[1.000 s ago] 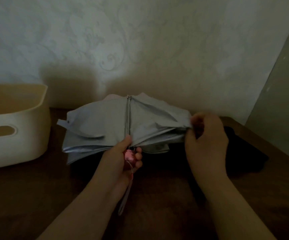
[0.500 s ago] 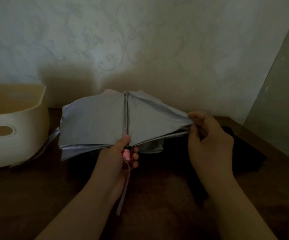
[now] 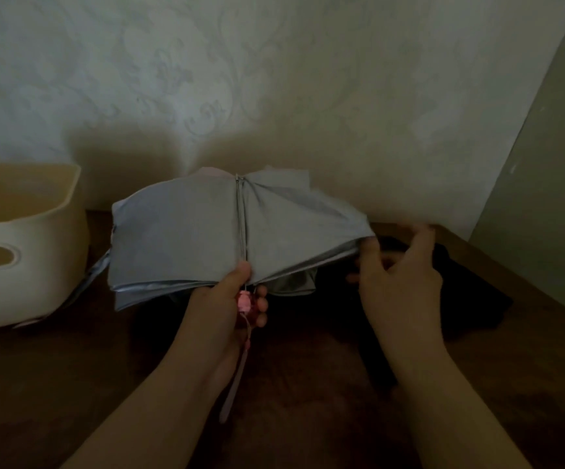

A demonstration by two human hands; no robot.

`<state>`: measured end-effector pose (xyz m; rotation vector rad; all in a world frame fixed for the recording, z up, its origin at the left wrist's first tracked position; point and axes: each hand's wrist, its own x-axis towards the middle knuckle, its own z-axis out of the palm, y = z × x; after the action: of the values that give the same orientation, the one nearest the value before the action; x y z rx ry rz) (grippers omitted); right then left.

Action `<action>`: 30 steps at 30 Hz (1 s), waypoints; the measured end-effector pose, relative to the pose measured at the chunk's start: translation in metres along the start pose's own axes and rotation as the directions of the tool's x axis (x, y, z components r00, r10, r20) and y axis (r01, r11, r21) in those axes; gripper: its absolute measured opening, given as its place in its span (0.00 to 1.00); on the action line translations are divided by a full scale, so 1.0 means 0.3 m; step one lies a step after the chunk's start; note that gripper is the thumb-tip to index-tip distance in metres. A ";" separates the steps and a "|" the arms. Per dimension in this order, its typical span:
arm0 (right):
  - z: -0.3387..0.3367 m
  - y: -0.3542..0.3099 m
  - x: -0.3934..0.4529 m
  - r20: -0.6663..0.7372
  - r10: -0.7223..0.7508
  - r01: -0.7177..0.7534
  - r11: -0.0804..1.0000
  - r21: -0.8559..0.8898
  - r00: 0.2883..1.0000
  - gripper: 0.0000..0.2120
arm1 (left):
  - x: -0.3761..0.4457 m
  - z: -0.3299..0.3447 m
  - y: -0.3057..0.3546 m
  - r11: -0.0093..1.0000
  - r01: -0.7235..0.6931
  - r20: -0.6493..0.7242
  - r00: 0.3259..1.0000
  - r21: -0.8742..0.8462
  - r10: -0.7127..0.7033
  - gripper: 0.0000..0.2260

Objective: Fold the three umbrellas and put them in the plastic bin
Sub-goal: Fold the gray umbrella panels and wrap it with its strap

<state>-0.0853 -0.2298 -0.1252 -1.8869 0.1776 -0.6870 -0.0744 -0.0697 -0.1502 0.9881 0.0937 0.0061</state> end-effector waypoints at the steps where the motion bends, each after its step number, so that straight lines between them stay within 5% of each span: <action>1: 0.003 -0.001 0.006 0.152 0.194 -0.212 0.971 0.113 0.969 0.21 | 0.000 -0.003 0.003 1.000 -0.012 0.005 1.000 0.000 0.012 0.06; 3: 0.011 -0.008 0.007 0.548 0.345 -0.555 0.784 0.279 0.762 0.27 | 0.000 -0.009 0.009 1.000 -0.024 0.012 1.000 0.003 0.024 0.06; 5: 0.032 -0.003 0.009 0.685 0.218 -0.622 0.662 0.419 0.695 0.34 | -0.001 -0.007 0.009 1.000 -0.017 0.026 1.000 0.010 0.017 0.06; 7: 0.066 -0.003 0.021 0.607 0.162 -0.577 0.564 0.591 0.778 0.33 | -0.003 -0.002 -0.002 0.999 -0.008 0.045 0.999 0.031 0.006 0.06; 10: 0.067 -0.013 0.062 0.327 0.191 -0.379 0.494 0.783 0.925 0.18 | 0.001 -0.001 -0.016 0.996 -0.014 0.042 0.999 0.086 0.011 0.06; 13: -0.022 -0.033 0.102 0.214 0.167 -0.261 0.357 0.897 0.963 0.15 | 0.012 -0.012 -0.011 0.995 -0.034 0.002 0.999 0.092 0.034 0.05; 16: -0.069 -0.016 0.122 0.358 0.278 -0.450 0.449 0.772 0.891 0.22 | 0.020 -0.025 0.006 0.996 -0.047 -0.019 0.999 0.074 0.049 0.04; 19: -0.058 -0.032 0.139 0.583 0.414 -0.711 0.498 0.497 0.699 0.36 | 0.019 -0.028 0.004 0.991 -0.064 0.001 0.998 0.118 0.064 0.05; 21: -0.048 -0.081 0.148 0.637 0.405 -0.717 0.597 0.359 0.656 0.31 | 0.016 -0.027 -0.004 0.981 -0.073 0.011 0.997 0.180 0.072 0.07; 24: -0.022 -0.114 0.164 0.494 0.369 -0.526 0.820 0.226 0.787 0.14 | 0.013 -0.026 -0.008 0.978 -0.077 0.008 0.997 0.196 0.077 0.09; 27: -0.024 -0.102 0.147 0.276 0.177 -0.273 0.892 0.361 0.945 0.06 | 0.010 -0.022 -0.002 0.983 -0.105 0.005 0.994 0.149 0.105 0.07; 30: -0.024 -0.081 0.094 0.291 0.162 -0.265 0.894 0.361 0.943 0.06 | 0.003 -0.019 0.004 0.980 -0.129 0.024 0.992 0.154 0.126 0.08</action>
<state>-0.0707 -0.2374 -0.0911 -1.5164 0.0735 -0.2949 -0.0740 -0.0642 -0.1523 1.1488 0.0180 0.1110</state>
